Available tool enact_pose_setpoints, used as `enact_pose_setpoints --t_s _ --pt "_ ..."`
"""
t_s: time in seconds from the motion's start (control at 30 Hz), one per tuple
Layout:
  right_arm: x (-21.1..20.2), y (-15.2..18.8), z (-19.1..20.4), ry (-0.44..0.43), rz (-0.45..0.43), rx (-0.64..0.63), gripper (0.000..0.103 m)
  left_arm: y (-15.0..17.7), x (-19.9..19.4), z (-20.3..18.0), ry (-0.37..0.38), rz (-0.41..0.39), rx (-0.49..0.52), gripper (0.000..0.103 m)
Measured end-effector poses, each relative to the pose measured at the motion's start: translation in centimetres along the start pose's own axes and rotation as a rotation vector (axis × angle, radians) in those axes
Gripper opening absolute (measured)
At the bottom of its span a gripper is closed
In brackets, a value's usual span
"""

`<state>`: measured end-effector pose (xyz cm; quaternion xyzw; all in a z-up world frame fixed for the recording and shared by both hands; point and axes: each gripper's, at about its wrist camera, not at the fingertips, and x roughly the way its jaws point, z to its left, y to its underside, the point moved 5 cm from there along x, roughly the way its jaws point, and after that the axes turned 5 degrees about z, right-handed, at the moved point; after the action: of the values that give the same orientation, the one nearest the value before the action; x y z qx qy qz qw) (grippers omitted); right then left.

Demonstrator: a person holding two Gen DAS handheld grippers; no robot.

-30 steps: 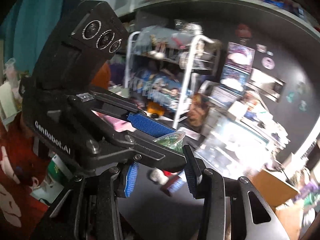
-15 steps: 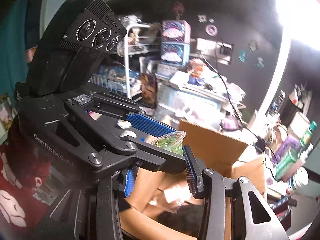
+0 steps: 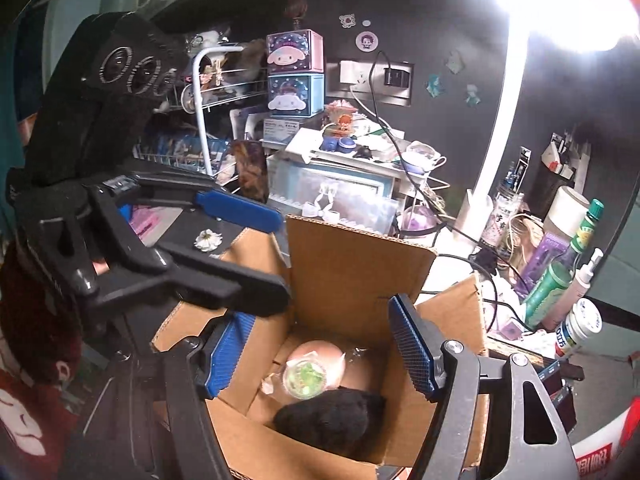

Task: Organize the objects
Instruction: 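Carry the jelly cup into the box and open the right gripper, then reach the right gripper to the white plush and grasp it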

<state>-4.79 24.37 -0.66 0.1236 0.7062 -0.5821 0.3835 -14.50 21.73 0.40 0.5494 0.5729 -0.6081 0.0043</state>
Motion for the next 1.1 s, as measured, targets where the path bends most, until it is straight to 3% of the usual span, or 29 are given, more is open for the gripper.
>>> enact_pose_setpoints --t_s 0.27,0.53,0.73,0.9,1.1 --pt "-0.3 -1.1 2.7 -0.05 -0.026 -0.022 0.066 1.7 -4.5 2.6 -0.105 -0.079 -0.033 0.085" --pt "0.8 -3.7 11.3 -0.184 -0.077 -0.148 0.066 6.2 -11.4 7.2 -0.277 -0.175 -0.108 0.088" --pt "4.7 -4.3 18.0 -0.293 -0.015 -0.204 0.066 11.3 -14.1 11.9 -0.351 -0.201 -0.204 0.089" --pt "8.6 -2.9 21.5 -0.371 0.063 -0.184 0.066 15.9 -14.8 16.1 -0.356 -0.188 -0.288 0.09" --pt "14.9 -0.4 22.1 -0.321 0.169 -0.137 0.066 20.7 -13.7 19.8 -0.378 -0.136 -0.372 0.09"
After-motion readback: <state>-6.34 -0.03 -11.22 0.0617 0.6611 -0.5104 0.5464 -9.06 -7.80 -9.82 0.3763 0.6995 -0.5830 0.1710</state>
